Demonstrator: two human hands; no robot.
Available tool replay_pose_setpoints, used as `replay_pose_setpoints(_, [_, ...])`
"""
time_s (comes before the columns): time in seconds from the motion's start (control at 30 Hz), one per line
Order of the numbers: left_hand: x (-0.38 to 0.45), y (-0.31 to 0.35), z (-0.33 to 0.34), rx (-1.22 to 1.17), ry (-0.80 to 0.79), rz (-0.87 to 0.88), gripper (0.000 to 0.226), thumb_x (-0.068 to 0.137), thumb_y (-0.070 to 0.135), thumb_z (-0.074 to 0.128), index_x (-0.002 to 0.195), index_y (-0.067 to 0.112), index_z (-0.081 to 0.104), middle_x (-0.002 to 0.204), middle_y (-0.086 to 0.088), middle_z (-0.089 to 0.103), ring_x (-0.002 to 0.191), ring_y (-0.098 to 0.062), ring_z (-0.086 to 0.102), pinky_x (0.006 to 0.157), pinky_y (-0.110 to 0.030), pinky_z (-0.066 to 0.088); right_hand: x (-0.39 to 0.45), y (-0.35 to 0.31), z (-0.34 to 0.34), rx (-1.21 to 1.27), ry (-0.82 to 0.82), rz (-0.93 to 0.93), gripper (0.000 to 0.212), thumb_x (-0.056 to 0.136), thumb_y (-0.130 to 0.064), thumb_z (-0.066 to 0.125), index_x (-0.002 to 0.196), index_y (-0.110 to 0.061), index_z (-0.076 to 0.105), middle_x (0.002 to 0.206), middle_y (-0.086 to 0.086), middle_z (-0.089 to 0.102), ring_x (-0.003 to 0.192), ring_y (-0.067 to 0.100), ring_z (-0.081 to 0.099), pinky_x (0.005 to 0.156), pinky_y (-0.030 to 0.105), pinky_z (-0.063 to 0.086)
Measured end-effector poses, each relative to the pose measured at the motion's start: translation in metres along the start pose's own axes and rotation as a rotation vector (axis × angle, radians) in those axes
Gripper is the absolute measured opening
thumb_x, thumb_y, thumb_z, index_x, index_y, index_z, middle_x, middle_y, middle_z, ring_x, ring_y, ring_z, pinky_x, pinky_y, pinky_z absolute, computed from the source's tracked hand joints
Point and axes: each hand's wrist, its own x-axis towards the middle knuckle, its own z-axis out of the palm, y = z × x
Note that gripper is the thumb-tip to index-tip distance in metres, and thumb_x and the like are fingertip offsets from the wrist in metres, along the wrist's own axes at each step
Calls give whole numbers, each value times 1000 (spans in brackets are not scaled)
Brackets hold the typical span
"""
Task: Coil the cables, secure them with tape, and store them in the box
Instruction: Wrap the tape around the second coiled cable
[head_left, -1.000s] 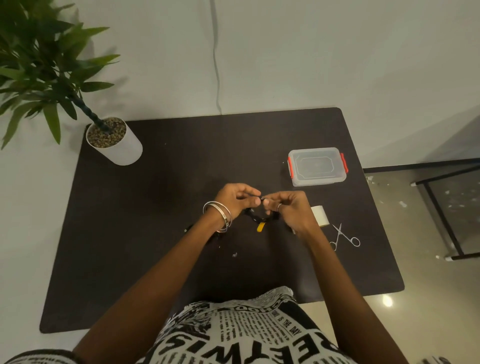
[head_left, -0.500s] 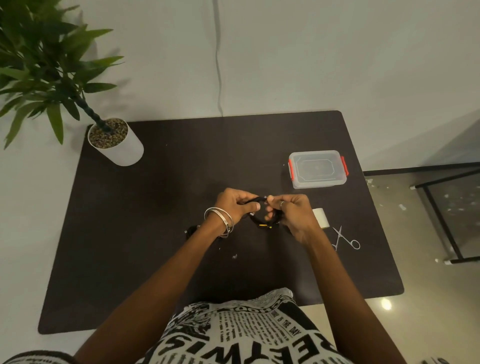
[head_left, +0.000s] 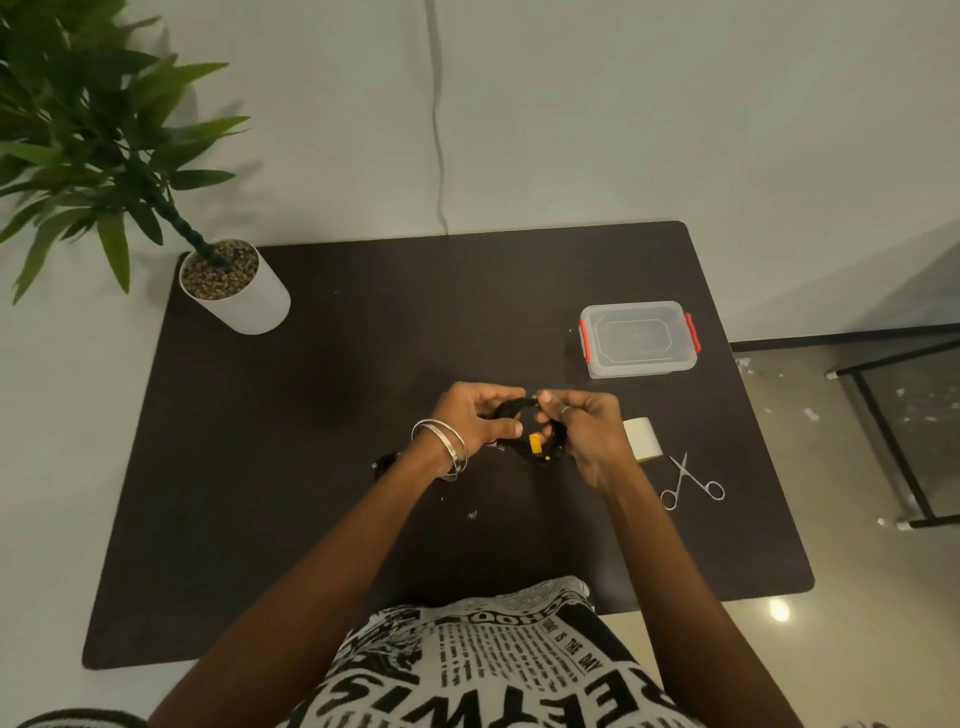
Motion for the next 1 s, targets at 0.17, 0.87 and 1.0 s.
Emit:
replay_pose_setpoints(0.17, [-4,0,-4,-67,-70,16,52,74,-4,73,122,13,61,99,3,68,87,1,66,71,-23,58,1,1,3,-3,-6,-19,13,92,-7,58,88,-3,69,72,13,63,53,15,58,50,24,55])
replay_pose_setpoints(0.87, [2,-13,-11,-119,76,-108,36,81,4,70,115,12,63,95,-5,68,78,-13,68,68,-28,58,12,17,12,-149,32,-126,15,82,-4,70,96,-8,67,79,11,73,72,20,70,73,29,58])
replay_pose_setpoints(1.0, [2,-22,-16,-177,237,-181,34,77,1,72,109,10,64,96,-3,65,80,-20,67,61,-34,60,21,28,22,-362,74,-162,7,82,-14,73,89,-12,71,76,4,72,67,10,66,65,22,54])
